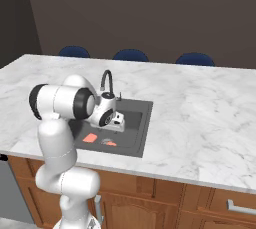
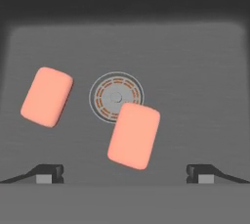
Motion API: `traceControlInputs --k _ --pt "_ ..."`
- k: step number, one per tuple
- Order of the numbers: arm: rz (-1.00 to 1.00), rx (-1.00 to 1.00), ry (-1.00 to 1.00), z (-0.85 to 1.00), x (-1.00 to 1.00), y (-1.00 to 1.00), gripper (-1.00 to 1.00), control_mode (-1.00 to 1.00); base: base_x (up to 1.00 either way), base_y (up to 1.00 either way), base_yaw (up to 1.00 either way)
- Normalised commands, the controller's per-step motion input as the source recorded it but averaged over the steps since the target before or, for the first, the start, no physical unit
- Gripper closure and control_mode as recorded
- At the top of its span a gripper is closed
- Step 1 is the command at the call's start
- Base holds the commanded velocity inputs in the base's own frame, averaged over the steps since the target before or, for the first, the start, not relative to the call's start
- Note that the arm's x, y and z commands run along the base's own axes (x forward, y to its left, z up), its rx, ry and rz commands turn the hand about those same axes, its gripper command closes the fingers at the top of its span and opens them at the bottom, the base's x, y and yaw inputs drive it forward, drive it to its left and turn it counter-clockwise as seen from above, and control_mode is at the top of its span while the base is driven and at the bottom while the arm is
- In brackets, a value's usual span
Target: Pick up the bar soap and bar soap from the sink, and place them back in the cabinet, and close the cabinet doors.
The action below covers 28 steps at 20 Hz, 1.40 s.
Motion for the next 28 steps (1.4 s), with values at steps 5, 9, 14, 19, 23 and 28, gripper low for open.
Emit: traceControlInputs --k 5,9,14,19,23,28 --pt "0.0 0.0 0.01 -0.08 0.22 0.0 -1.0 -1.0 0.0 0.0 0.0" --pt "0.0 0.0 0.02 -0.06 0.14 0.0 -1.0 -1.0 0.0 0.0 0.0" --pt "0.0 0.0 0.02 -0.08 0.07 0.0 -1.0 -1.0 0.0 0.0 0.0" --pt "0.0 0.0 0.02 -0.13 0.07 0.0 -1.0 -1.0 0.0 0.0 0.0" --pt "0.0 0.0 0.02 -0.14 0.03 0.0 -1.0 -1.0 0.0 0.0 0.0" --pt "0.0 0.0 0.01 -0.18 0.04 0.0 -1.0 -1.0 0.0 0.0 0.0"
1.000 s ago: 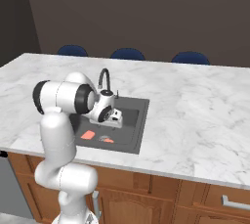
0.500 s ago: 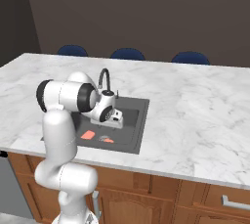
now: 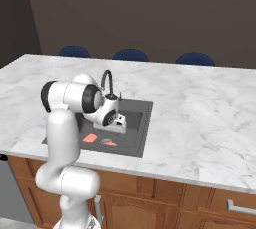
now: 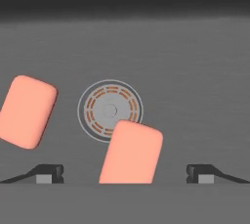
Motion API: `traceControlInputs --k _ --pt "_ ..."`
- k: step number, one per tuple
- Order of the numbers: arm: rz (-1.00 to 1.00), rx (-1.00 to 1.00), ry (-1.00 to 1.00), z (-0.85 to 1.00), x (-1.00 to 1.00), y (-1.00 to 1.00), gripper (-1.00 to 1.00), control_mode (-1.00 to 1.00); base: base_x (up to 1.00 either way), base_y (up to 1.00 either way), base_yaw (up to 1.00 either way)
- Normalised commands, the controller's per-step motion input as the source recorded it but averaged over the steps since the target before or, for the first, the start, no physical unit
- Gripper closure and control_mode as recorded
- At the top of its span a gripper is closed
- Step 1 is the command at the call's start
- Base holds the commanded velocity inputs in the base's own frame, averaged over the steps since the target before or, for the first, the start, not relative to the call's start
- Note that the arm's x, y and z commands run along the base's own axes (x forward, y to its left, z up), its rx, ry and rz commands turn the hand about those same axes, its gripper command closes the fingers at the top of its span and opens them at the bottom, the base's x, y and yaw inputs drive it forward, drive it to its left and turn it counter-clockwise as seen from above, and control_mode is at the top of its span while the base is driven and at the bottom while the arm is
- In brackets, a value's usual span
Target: Pick up the bar soap and bar soap from the sink, and place them back in the cabinet, and close the cabinet doors.
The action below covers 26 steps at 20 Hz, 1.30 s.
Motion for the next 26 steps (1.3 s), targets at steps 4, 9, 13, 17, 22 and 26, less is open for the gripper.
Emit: traceControlInputs --k 4,9,13,17,22,26 --pt "0.0 0.0 0.01 -0.25 0.0 0.0 -1.0 -1.0 0.0 0.0 0.0" --pt "0.0 0.0 0.02 -0.24 0.0 0.0 -1.0 -1.0 0.0 0.0 0.0" --pt "0.0 0.0 0.02 -0.16 0.0 0.0 -1.0 -1.0 0.0 0.0 0.0" --pt "0.0 0.0 0.0 -0.15 0.0 0.0 -1.0 -1.0 0.0 0.0 0.0" --pt "0.0 0.0 0.0 -0.17 0.0 0.0 -1.0 -1.0 0.0 0.0 0.0" --pt "0.0 0.0 0.0 -0.22 0.0 0.0 -1.0 -1.0 0.0 0.0 0.0"
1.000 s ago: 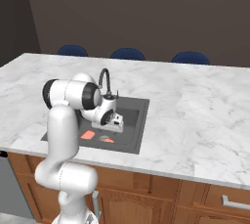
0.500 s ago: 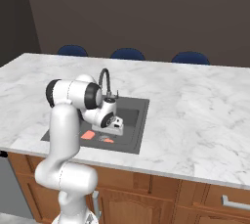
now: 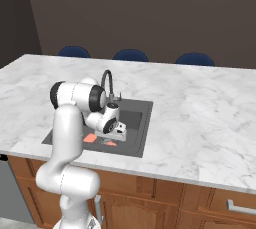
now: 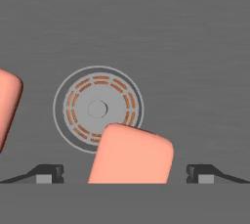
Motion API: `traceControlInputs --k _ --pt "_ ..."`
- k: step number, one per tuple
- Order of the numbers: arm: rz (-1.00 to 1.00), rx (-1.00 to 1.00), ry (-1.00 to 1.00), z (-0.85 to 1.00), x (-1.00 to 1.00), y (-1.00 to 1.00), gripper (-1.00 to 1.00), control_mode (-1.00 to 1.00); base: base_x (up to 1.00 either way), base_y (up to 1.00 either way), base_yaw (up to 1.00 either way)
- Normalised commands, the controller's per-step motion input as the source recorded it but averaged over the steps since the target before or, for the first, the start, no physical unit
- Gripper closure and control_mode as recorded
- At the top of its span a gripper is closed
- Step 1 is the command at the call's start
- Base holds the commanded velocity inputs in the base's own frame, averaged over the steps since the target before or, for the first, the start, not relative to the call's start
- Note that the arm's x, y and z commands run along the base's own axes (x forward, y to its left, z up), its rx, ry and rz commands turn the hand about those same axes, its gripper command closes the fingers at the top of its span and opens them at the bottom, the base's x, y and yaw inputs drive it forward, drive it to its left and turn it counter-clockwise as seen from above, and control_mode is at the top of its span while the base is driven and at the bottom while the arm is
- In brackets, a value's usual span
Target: Pick up the bar soap and bar soap from the sink, and place them back in the cabinet, and close the cabinet doors.
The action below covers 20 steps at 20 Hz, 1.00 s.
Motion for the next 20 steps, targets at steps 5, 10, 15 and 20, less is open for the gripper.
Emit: traceControlInputs --k 5,10,15,20 --pt "0.0 0.0 0.0 -0.21 0.0 0.0 -1.0 -1.0 0.0 0.0 0.0" --pt "0.0 0.0 0.0 -0.2 0.0 0.0 -1.0 -1.0 0.0 0.0 0.0" --pt "0.0 0.0 0.0 -0.19 0.0 0.0 -1.0 -1.0 0.0 0.0 0.0" --pt "0.0 0.0 0.0 -0.19 0.0 0.0 -1.0 -1.0 0.0 0.0 0.0"
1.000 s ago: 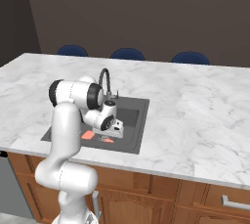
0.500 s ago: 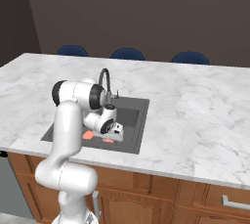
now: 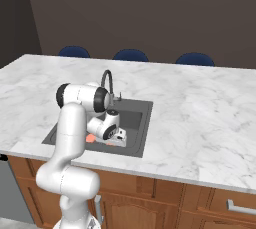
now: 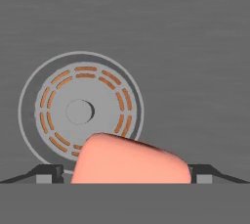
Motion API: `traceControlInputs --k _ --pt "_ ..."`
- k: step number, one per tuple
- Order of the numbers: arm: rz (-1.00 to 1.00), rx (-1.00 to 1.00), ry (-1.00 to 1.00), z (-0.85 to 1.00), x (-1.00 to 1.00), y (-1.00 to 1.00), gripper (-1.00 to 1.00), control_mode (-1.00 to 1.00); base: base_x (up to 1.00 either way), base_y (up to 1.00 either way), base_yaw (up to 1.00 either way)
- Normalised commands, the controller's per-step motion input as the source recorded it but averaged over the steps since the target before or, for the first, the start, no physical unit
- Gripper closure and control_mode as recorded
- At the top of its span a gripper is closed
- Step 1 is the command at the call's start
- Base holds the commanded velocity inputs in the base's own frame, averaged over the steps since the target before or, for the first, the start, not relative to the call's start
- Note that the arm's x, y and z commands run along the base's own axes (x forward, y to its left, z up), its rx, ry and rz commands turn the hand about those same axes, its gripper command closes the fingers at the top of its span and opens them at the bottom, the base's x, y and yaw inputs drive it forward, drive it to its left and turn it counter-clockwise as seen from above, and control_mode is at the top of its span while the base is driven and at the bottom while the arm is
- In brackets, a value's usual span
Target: Pick up the bar soap and bar soap from the sink, and place them back in the cabinet, and close the cabinet doors.
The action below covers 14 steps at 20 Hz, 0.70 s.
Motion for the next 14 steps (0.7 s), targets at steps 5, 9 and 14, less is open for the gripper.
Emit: traceControlInputs --k 5,9,14 --pt "0.0 0.0 0.0 -0.18 0.0 0.0 -1.0 -1.0 0.0 0.0 0.0" --pt "0.0 0.0 0.0 -0.07 0.0 0.0 -1.0 -1.0 0.0 0.0 0.0" --pt "0.0 0.0 0.0 0.0 0.0 0.0 -1.0 -1.0 0.0 0.0 0.0"
